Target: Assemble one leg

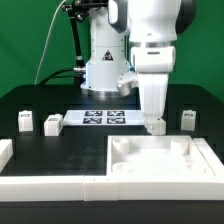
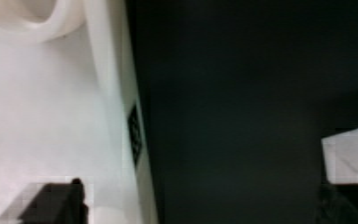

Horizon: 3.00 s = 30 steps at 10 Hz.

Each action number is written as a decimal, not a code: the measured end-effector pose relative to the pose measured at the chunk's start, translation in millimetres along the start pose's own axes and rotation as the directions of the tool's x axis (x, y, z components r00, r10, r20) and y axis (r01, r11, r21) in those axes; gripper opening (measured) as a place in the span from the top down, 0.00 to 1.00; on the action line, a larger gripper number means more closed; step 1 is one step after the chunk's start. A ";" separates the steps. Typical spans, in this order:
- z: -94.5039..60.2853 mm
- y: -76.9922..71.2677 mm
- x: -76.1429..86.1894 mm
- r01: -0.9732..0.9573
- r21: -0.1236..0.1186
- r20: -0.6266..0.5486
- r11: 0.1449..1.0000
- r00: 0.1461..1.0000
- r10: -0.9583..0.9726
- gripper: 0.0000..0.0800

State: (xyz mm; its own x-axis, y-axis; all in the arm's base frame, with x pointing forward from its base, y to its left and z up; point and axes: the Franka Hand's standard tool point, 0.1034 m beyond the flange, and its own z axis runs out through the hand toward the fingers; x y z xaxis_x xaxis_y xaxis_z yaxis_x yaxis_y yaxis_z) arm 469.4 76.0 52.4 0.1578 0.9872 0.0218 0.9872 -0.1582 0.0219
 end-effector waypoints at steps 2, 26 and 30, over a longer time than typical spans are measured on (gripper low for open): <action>0.6 -0.3 -0.1 -0.026 0.002 0.001 1.000 1.000 0.026 0.19; 11.6 -94.5 64.4 -0.958 0.054 0.119 -0.281 -0.273 0.955 0.19; 17.3 -92.7 59.4 -0.977 0.046 0.380 -0.207 -0.175 0.908 0.19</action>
Offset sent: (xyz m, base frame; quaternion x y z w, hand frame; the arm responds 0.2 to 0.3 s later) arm 0.0000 0.0000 0.0000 0.0000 0.0000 0.2377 0.9713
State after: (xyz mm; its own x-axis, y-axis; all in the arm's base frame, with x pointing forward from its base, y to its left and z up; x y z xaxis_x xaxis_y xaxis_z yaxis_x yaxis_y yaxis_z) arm 387.8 149.7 34.4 0.8787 -0.3096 -0.3633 -0.3576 -0.9311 -0.0715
